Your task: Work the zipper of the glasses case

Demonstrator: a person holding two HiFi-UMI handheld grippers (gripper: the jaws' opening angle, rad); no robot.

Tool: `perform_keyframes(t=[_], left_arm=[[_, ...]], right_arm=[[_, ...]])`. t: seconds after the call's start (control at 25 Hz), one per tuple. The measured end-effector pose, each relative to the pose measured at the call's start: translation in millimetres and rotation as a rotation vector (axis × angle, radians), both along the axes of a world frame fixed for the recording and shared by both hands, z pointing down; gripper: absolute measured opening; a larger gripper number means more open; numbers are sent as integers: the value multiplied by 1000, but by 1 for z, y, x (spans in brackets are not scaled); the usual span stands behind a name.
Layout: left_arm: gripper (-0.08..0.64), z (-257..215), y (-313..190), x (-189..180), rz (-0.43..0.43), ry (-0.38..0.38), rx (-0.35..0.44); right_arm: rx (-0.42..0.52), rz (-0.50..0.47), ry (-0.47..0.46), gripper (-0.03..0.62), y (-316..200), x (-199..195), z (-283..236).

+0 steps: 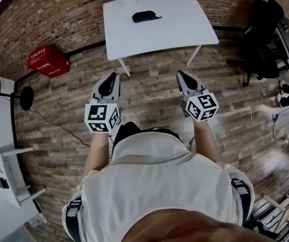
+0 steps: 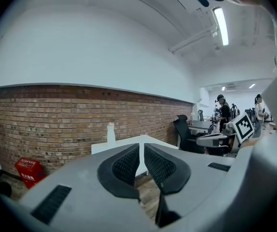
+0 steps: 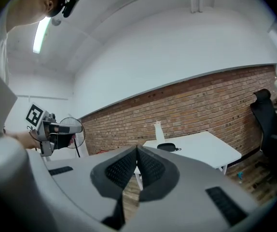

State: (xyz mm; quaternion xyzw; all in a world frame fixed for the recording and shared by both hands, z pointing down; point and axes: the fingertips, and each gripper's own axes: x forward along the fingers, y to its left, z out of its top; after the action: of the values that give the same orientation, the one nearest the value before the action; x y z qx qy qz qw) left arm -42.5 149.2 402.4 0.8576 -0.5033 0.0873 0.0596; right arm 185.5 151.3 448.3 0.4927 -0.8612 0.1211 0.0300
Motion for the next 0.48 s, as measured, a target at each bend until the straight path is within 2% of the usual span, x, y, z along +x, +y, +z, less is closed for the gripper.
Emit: perform_keyframes(t=[0.24, 0.48], left_arm=[[38, 11, -49, 0, 24, 24, -15], [38, 18, -123, -13, 56, 54, -21]], right_arm=[[-32, 41, 9, 52, -40, 8, 15], [-52, 110, 32, 52, -102, 8, 20]])
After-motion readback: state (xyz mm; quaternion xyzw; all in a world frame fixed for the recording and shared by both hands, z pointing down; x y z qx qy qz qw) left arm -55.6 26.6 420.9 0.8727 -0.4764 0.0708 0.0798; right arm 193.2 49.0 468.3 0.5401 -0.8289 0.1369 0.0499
